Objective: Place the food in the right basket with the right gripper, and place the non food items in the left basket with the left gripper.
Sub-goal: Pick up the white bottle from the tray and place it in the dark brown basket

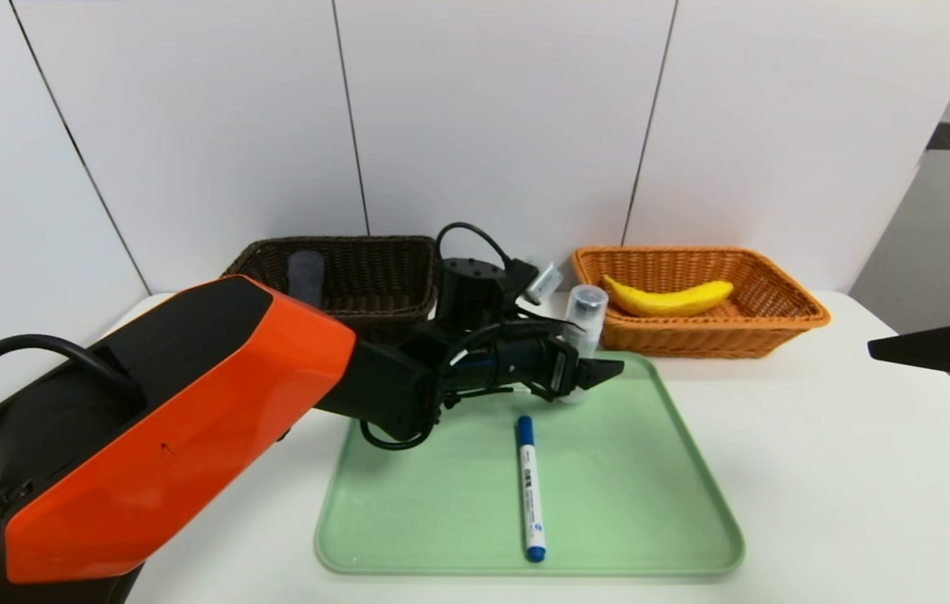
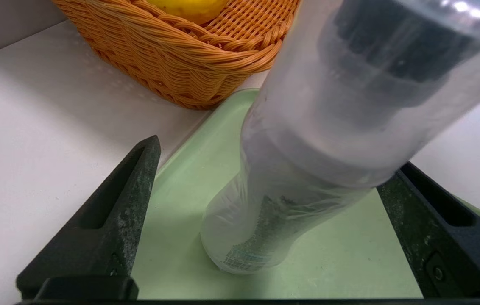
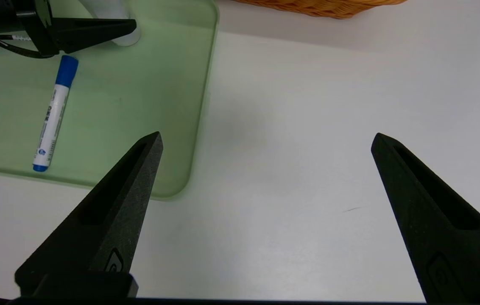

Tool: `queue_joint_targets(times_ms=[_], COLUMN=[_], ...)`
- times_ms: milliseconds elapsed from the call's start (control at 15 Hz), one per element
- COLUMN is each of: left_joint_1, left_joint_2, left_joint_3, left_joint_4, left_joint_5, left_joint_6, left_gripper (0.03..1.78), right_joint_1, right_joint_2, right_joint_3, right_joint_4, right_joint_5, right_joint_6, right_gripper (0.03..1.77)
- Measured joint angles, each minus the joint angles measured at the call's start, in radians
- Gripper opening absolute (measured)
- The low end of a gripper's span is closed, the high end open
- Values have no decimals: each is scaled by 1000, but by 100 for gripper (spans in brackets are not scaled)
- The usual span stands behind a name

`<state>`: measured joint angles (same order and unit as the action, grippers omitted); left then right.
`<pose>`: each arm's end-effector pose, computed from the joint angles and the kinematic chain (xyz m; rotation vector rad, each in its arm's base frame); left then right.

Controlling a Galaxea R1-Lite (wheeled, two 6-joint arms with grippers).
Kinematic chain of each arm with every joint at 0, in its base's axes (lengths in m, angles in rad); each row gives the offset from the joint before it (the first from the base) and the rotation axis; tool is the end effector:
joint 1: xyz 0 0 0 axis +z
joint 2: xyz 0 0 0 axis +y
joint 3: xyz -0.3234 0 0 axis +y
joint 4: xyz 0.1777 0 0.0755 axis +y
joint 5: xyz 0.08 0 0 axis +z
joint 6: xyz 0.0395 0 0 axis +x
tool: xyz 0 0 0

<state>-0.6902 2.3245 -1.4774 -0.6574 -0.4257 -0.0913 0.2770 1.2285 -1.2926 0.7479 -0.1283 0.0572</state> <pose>0.3825 -0.3369 0.1308 -0.0550 0.2487 -1.1023 0.1518 0.0379 0.3161 -0.0828 0.6739 0.1236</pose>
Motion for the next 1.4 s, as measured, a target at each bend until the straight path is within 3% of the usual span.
queue_joint_targets(times_ms=[800,1133,1400], left_joint_1=[0,0,0], left_joint_2=[52,77,84], left_joint_3=[-59,-47,-43], left_joint_4=[-1,-97,-99], left_joint_5=[16,15,15], left_joint_6=[6,71,67], left_gripper=[169,169,169], right_joint_1=[0,-1,-1], right_joint_2=[-5,-6,-10], right_joint_3=[13,16,28], right_joint_4=[1,1,1], right_joint_5=[0,1,2], right_joint_6=[0,2,1], right_gripper=[170,170,170])
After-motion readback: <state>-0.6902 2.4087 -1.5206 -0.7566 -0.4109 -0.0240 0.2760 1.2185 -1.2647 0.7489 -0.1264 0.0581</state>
